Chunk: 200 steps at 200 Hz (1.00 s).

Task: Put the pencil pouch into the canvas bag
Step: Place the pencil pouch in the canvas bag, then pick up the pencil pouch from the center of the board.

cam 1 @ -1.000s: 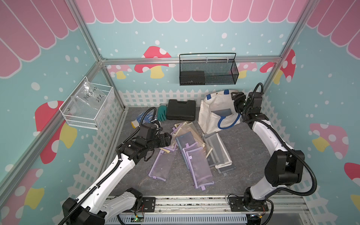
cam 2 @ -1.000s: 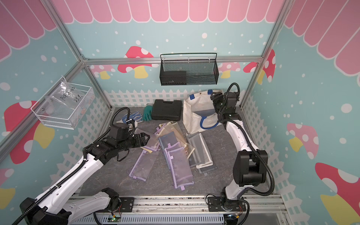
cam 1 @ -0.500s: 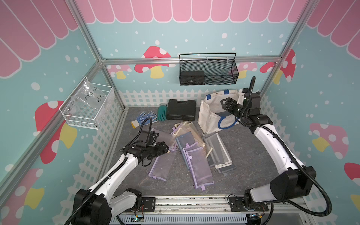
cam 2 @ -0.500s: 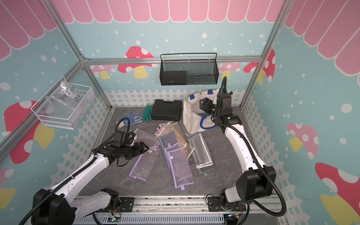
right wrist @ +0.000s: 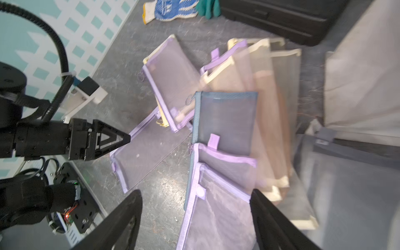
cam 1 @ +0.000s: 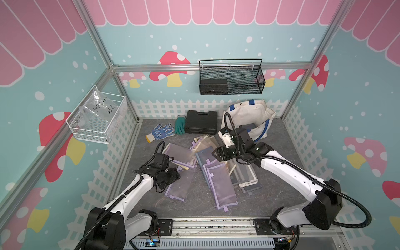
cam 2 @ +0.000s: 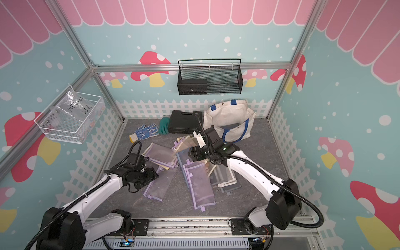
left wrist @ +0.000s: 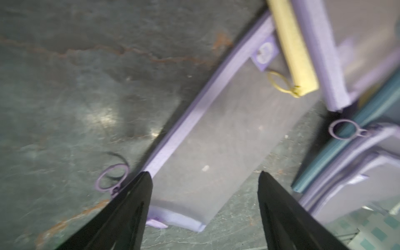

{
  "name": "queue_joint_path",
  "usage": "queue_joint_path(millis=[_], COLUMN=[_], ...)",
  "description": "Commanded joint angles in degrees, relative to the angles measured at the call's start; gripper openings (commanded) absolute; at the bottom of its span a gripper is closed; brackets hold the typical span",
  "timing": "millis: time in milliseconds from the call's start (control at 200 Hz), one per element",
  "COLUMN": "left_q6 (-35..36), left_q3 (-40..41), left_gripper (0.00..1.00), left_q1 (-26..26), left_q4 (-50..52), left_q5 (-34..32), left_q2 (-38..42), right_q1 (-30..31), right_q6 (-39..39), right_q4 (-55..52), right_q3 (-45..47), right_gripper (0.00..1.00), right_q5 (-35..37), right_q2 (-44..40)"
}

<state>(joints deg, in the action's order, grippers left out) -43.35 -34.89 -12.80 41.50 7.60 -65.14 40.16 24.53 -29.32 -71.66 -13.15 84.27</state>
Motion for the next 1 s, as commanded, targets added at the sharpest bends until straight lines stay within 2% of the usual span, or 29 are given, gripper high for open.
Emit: queue_joint_path(millis=[0,105,215,325,455,630,715,866,941,996], left_q6=[-3.82,-3.53,-2.80,-3.15,-8.22,-17.58,-20.66,-21.19,-20.72,-19.94], left_q3=[2.35,3.97,3.99,3.54,3.67,3.62,2.59,-1.15,-2.04,-2.41], left_gripper=[0.78,0.77,0.75,0.70,0.60,0.43,0.30,0.13,0.00,0.00], left_q1=[0.14,0.01,-1.76,-7.34,-14.48,-23.51,-26.17,-29.17,-30.14,-30.65], left_q4=[2.11,1.36,-0.26,-0.85,-0.32,-0.22,-0.14,2.45,2.79,2.90], left_q5=[-6.00,-8.28,-7.09,-8.77,-10.94,-13.54,-14.53,-16.46,-16.46,-15.96], left_q2=[2.01,2.54,-1.43,-4.66,-5.75,-6.05,-6.52,-7.68,-7.16,-6.56], right_q1=[0.88,1.23,1.23,1.28,1.19,1.06,1.01,0.97,0.97,0.89], right_q6=[-3.00,-4.57,-6.52,-7.86,-9.63,-10.83,-9.48,-7.16,-7.56,-8.28], right_q4=[1.63,2.07,1.60,0.72,-0.96,-1.18,1.32,4.11,2.50,1.29], right_q3=[0.64,2.07,3.15,4.74,7.19,10.09,12.45,14.27,13.51,13.01], right_gripper=[0.81,0.81,0.81,0.81,0.81,0.79,0.79,0.78,0.78,0.78], right_q5=[-6.15,-7.49,-9.40,-10.87,-11.46,-11.87,-12.56,-14.61,-14.24,-13.22], right_q2=[1.38,0.58,-1.30,-3.62,-7.44,-11.69,-12.77,-12.47,-12.93,-14.08])
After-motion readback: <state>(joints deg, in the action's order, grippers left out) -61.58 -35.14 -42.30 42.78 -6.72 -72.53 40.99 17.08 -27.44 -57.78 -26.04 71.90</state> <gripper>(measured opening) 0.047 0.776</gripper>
